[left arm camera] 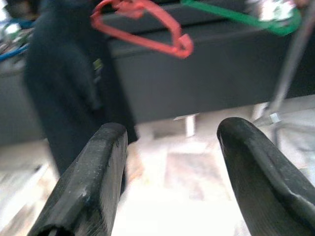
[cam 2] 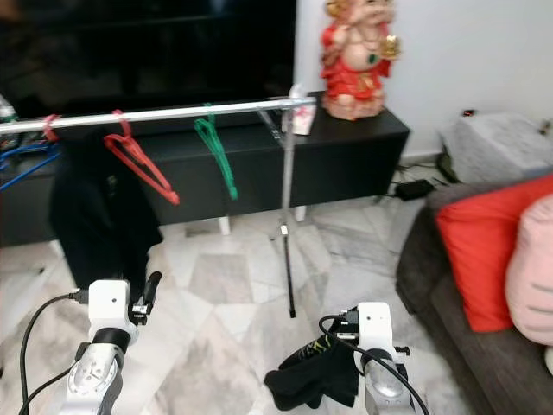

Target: Hang hanger

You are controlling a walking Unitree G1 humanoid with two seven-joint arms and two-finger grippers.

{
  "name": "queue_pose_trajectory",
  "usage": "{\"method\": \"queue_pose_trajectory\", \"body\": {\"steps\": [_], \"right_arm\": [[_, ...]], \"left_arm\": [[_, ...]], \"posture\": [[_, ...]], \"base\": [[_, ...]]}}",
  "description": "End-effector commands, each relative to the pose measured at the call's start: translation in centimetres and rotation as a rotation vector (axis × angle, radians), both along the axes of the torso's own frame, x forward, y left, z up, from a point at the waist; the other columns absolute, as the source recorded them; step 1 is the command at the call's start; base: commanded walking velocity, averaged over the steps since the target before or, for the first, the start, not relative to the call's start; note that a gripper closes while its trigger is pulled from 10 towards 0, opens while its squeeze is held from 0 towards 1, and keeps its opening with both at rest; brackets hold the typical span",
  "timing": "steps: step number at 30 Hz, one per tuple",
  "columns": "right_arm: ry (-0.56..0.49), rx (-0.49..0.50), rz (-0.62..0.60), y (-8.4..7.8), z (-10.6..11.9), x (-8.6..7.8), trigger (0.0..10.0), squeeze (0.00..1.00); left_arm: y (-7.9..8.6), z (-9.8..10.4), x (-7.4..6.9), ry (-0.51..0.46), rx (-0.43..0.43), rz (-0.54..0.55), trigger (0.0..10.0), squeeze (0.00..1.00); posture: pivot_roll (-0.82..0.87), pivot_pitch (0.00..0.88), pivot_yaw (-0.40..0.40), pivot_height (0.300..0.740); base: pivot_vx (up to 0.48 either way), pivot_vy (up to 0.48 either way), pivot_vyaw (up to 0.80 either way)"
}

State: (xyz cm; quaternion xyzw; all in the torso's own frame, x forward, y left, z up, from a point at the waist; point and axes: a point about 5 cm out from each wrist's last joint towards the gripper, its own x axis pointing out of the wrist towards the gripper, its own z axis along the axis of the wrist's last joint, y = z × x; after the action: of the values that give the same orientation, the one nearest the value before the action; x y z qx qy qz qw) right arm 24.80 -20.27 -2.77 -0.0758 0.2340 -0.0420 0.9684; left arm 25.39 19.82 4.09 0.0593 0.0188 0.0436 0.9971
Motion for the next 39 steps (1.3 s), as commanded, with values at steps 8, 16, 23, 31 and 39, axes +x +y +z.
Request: {"method": "queue_pose_trajectory", "body": {"steps": [8,16,23,31,39], "right_arm": [[-0.045,0.0,0.033,1.2,0.4,0.6,10.0,0.0],[-0.046,-0.016,0.059,1.6,0.3,0.5,10.0,0.0],[-0.046,-0.005,0.047,1.7,0.2,0.4,10.0,0.0],[-0.046,-0.009,0.055,1.7,0.3,0.5,10.0,0.0],[-0.047,-0.015,0.079,2.0,0.4,0.8,10.0,0.0]], "left_arm": [[0.9,1.2,0.4,-0.018,-0.01,0.029,10.0,0.0],[0.6,1.6,0.7,-0.025,-0.011,0.013,10.0,0.0],[0.2,2.0,0.9,-0.035,-0.017,-0.012,10.0,0.0],[0.3,2.3,1.3,-0.044,-0.015,-0.004,10.0,0.0],[0.9,3.1,2.0,-0.064,-0.006,0.018,10.0,0.0]], "posture": [[-0.12,0.0,0.0,0.727],[-0.12,0.0,0.008,0.727],[-0.12,0.0,0.017,0.727],[-0.12,0.0,0.015,0.727],[-0.11,0.0,0.013,0.727]], "base": [[0.354,0.0,0.0],[0.387,0.0,0.24],[0.415,0.0,0.0],[0.423,0.0,0.0],[0.424,0.0,0.46]]}}
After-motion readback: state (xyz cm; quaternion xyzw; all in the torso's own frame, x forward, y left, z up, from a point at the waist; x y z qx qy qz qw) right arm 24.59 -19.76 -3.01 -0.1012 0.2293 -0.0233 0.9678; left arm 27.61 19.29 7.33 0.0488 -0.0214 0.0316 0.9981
